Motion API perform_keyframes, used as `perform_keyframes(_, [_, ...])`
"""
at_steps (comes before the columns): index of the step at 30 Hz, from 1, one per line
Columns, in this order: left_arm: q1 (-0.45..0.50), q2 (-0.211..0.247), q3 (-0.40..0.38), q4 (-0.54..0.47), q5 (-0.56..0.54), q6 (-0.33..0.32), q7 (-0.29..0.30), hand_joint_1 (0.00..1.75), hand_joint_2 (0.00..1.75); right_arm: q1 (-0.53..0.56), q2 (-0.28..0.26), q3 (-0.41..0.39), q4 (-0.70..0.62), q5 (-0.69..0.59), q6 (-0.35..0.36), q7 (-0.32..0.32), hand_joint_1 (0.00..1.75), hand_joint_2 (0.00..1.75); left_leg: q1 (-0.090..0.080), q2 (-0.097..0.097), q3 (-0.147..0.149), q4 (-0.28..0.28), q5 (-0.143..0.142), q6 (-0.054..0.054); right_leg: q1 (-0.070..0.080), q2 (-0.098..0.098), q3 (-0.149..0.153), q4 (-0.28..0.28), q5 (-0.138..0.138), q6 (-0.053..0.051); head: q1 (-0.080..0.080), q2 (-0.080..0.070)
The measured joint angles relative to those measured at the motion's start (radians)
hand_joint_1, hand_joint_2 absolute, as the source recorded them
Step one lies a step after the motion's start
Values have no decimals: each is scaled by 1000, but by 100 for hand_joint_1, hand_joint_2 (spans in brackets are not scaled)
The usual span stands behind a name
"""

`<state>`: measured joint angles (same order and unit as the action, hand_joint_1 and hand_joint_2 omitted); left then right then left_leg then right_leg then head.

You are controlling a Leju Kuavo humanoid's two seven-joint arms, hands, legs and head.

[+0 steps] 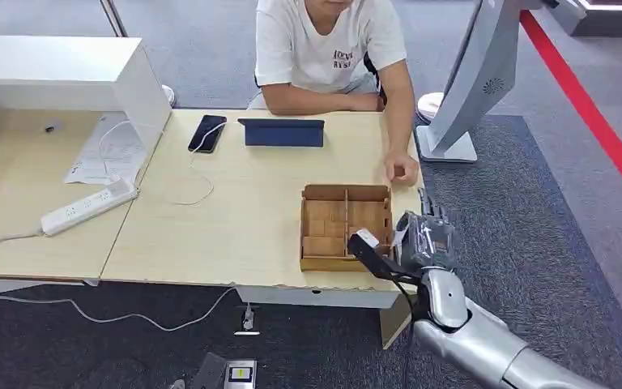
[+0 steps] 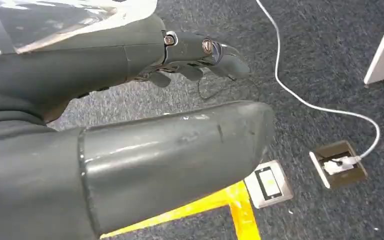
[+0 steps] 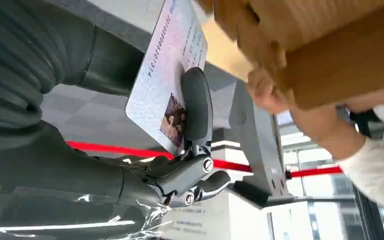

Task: Pass the card to the sensor for recognition and then transmit it.

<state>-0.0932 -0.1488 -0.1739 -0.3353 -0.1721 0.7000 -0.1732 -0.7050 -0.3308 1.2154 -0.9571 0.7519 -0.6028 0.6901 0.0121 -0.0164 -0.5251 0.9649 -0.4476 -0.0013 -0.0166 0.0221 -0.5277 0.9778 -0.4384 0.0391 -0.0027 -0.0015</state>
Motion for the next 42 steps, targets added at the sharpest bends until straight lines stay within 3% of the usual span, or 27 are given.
perform_keyframes(3, [0,-1,6,0,-22,0,4,0,0,0,-15,-15,10,35,-56,3,175,175,0,0,0,0,0,0,0,0,0,0,0,0,0,0])
perform_keyframes(9, [0,-2,26,0,-50,0,12,0,0,20,-47,-104,12,119,-59,3,175,175,0,0,0,0,0,0,0,0,0,0,0,0,0,0])
perform_keyframes(12, [0,-2,35,0,-53,0,5,0,0,23,-54,-134,11,122,-38,3,175,175,0,0,0,0,0,0,0,0,0,0,0,0,0,0])
perform_keyframes(16, [-1,-3,46,0,-42,0,-7,0,0,30,-55,-147,10,117,63,3,175,175,0,0,0,0,0,0,0,0,0,0,0,0,0,0])
perform_keyframes(19, [-3,-4,48,3,-27,0,-8,0,0,40,-55,-148,11,93,118,3,175,175,0,0,0,0,0,0,0,0,0,0,0,0,0,0])
perform_keyframes(26, [-6,-3,48,7,-14,0,0,0,0,57,-44,-131,14,39,169,3,175,175,0,0,0,0,0,0,0,0,0,0,0,0,0,0])
perform_keyframes(42, [-6,-3,48,8,-34,0,16,0,0,85,-27,-85,27,-24,176,3,175,175,0,0,-1,0,0,0,0,0,0,0,0,0,0,0])
